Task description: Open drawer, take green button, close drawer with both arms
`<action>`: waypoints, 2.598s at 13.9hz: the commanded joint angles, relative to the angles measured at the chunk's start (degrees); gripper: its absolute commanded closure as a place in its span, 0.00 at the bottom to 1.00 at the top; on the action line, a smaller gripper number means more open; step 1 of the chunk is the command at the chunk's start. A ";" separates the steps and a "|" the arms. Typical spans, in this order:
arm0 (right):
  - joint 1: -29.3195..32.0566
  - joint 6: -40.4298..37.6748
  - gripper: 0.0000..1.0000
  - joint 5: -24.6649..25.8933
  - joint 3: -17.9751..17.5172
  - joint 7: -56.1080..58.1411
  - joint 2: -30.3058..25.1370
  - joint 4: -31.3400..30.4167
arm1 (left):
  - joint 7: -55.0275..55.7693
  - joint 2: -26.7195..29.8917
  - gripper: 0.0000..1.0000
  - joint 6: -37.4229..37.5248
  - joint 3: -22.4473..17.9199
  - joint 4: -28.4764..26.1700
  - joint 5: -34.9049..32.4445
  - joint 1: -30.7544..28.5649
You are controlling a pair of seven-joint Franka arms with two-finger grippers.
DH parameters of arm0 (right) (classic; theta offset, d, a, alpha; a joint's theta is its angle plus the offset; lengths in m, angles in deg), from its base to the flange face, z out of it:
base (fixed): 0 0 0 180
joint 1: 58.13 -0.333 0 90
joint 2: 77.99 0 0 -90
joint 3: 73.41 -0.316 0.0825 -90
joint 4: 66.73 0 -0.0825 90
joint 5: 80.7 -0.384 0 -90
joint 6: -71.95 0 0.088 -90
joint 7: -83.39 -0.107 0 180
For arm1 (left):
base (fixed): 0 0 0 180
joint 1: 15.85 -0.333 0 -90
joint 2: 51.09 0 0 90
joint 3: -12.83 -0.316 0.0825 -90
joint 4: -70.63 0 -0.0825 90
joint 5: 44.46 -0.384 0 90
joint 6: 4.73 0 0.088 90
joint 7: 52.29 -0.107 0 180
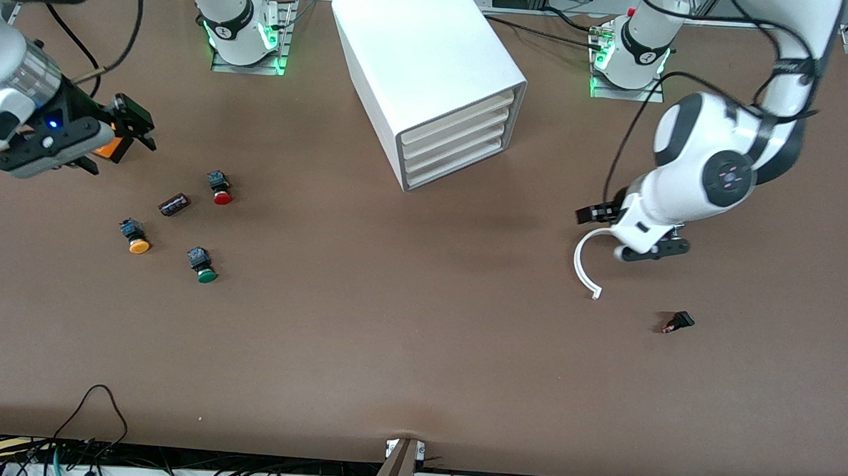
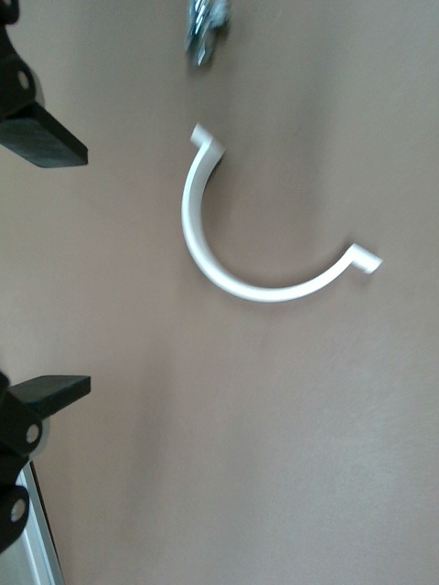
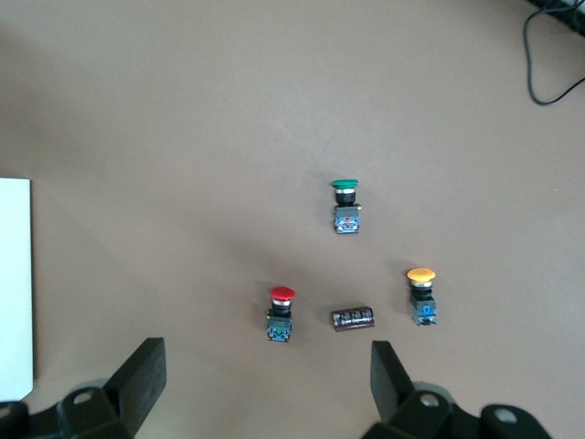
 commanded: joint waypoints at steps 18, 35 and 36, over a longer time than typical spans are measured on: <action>4.50 -6.48 0.00 -0.15 0.10 1.51 1.36 8.70 | -16.67 14.11 0.00 20.07 -5.33 13.96 -7.95 -7.03; 4.32 -6.12 0.00 0.82 -0.08 -1.22 3.12 8.97 | -18.69 9.19 0.00 18.32 -9.55 19.95 -6.80 -4.04; 4.50 -6.21 0.00 0.90 0.01 -1.31 3.12 8.97 | -18.78 9.27 0.00 18.32 -9.55 19.86 -6.90 -4.04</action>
